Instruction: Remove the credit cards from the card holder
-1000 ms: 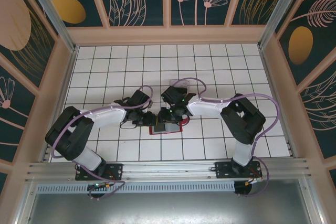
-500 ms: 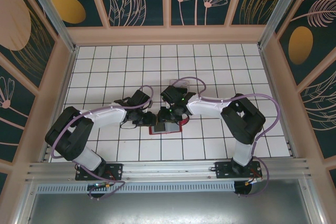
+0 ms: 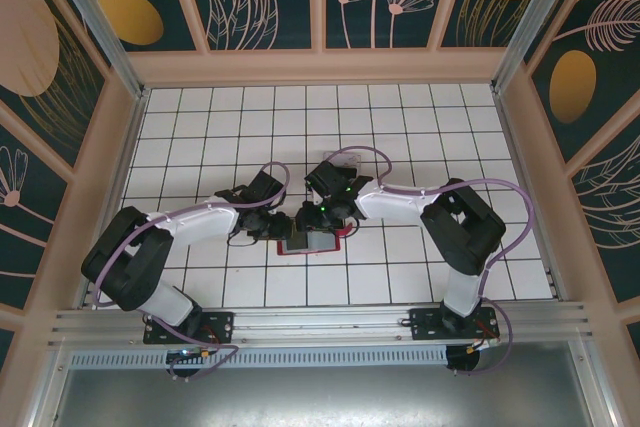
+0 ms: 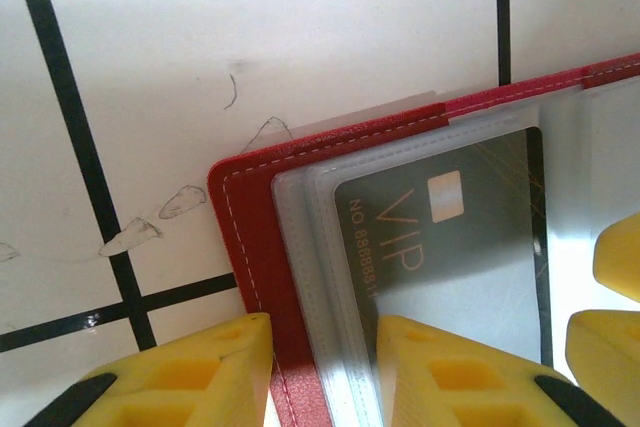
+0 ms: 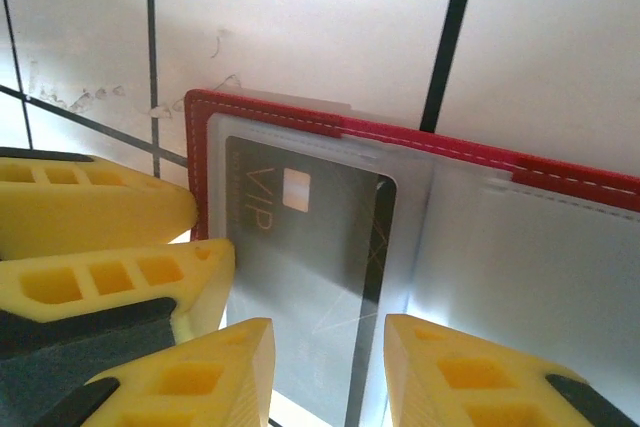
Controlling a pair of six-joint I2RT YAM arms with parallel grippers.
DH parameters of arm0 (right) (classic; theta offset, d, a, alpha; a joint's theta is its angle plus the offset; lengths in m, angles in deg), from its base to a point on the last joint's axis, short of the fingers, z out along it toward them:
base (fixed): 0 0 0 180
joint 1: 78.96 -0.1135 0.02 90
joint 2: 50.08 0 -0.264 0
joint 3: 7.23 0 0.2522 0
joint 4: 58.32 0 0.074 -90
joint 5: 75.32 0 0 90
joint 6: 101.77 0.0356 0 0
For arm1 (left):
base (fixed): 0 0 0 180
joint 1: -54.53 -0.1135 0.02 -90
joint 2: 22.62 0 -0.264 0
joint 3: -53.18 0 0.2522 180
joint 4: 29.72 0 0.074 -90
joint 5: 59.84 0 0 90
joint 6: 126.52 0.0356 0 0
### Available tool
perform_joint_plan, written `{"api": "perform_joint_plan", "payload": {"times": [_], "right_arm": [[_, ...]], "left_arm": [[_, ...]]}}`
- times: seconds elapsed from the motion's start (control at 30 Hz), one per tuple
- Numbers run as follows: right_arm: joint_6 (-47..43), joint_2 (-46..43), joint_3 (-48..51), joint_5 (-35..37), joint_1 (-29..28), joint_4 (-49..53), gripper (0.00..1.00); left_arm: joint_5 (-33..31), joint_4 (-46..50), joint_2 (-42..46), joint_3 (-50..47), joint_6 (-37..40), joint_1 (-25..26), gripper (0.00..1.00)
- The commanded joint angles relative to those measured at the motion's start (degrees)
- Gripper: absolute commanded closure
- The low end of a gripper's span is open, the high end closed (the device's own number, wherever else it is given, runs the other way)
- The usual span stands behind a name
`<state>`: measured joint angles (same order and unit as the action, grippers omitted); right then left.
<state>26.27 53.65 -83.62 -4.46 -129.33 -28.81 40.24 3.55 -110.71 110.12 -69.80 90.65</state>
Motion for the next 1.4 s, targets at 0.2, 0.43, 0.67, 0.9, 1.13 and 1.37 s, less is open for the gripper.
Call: {"api": "perform_joint_plan", "payload": {"times": [0.2,0.43,0.67,0.9,1.13,1.37], "right_arm": [[1.07,1.4,0.23,-2.61,-0.57,-3.35,0.65],[0.99,2.47,0.04,-2.62,-0.61,-3.27,0.65],[0.64,3.39,-0.12,-2.13,-0.7,-2.81,0.65],[0.07,3.31,-0.65,0.06,-0.96,-0.28,0.66],[-0.85,2.19,-2.18,2.75,-1.2,3.09,0.67],[-1.31,1.16,-3.44,4.02,-1.15,4.91,0.68]], "left_arm": [[-2.59,2.71,2.54,0.23,-0.12,-0.12,0.59],[-2.93,2.95,2.9,-0.02,-0.12,-0.12,0.62],[-2.7,2.89,2.5,0.11,0.14,-0.09,0.63],[-2.52,2.99,2.26,0.41,0.45,-0.12,0.62],[-2.06,2.99,1.7,0.6,0.5,-0.09,0.62],[-1.71,2.83,1.17,0.81,0.66,-0.16,0.62]]}}
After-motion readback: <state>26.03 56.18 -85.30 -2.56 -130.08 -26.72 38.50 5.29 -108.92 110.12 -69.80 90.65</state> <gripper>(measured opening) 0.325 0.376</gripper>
